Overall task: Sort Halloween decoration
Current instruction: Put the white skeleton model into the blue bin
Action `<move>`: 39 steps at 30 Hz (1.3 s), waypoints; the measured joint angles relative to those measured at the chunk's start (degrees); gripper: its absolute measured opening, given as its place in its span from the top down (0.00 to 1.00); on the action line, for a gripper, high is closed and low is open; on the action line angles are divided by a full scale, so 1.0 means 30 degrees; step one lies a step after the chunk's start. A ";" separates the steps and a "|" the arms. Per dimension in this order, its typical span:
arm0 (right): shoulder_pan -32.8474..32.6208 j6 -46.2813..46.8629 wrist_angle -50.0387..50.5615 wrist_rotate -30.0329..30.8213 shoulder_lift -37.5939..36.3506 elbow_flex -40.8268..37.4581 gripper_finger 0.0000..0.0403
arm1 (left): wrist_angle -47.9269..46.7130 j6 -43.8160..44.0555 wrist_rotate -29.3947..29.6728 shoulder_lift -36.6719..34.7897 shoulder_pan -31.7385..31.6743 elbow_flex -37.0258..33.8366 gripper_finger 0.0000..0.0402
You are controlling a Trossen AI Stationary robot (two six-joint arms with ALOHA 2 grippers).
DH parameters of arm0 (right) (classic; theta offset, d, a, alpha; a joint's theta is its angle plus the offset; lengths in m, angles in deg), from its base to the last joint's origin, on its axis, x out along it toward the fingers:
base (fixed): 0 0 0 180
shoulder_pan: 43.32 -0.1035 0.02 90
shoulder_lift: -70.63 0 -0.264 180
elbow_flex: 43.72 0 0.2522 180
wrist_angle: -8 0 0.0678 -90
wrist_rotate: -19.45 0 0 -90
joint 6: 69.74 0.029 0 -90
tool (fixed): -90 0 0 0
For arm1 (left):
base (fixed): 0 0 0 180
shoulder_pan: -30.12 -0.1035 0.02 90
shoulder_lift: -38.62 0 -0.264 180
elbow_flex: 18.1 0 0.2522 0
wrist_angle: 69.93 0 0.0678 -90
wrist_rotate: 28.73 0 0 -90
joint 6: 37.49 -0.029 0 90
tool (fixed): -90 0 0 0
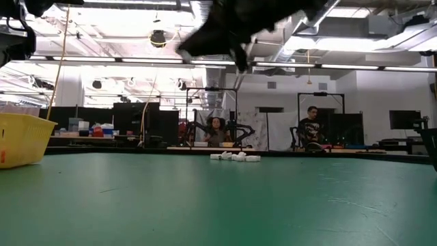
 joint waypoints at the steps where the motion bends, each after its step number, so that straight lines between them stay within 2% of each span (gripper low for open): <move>1: -0.0230 -0.0200 0.0040 0.0004 0.0550 0.0694 1.00 | -0.0003 0.0005 0.0000 -0.0002 -0.0001 0.0004 0.44; 9: -0.1614 -0.1696 0.0101 -0.0333 0.5156 0.6590 1.00 | 0.0001 0.0020 -0.0131 -0.0002 0.0004 -0.0001 0.44; 18: -0.2547 -0.1972 0.0199 -0.2834 1.0006 1.2500 1.00 | 0.0041 0.0034 -0.0159 -0.0002 0.0000 0.0004 0.44; 23: -0.2835 -0.1965 0.0074 -0.5232 1.2178 1.4945 1.00 | 0.0038 0.0042 -0.0175 -0.0002 0.0004 -0.0002 0.44; 29: -0.3197 -0.1807 0.0118 -0.8596 1.3868 1.6484 1.00 | 0.0028 0.0040 -0.0331 0.0005 0.0001 0.0003 0.44; 34: -0.3475 -0.1037 -0.0027 -0.9382 1.4761 1.6821 1.00 | 0.0023 -0.0108 -0.0663 0.0005 0.0000 0.0004 0.44; 39: -0.3698 -0.0768 0.0236 -0.9070 1.4968 1.6813 0.99 | 0.0008 -0.0139 -0.0663 0.0005 -0.0002 0.0004 0.44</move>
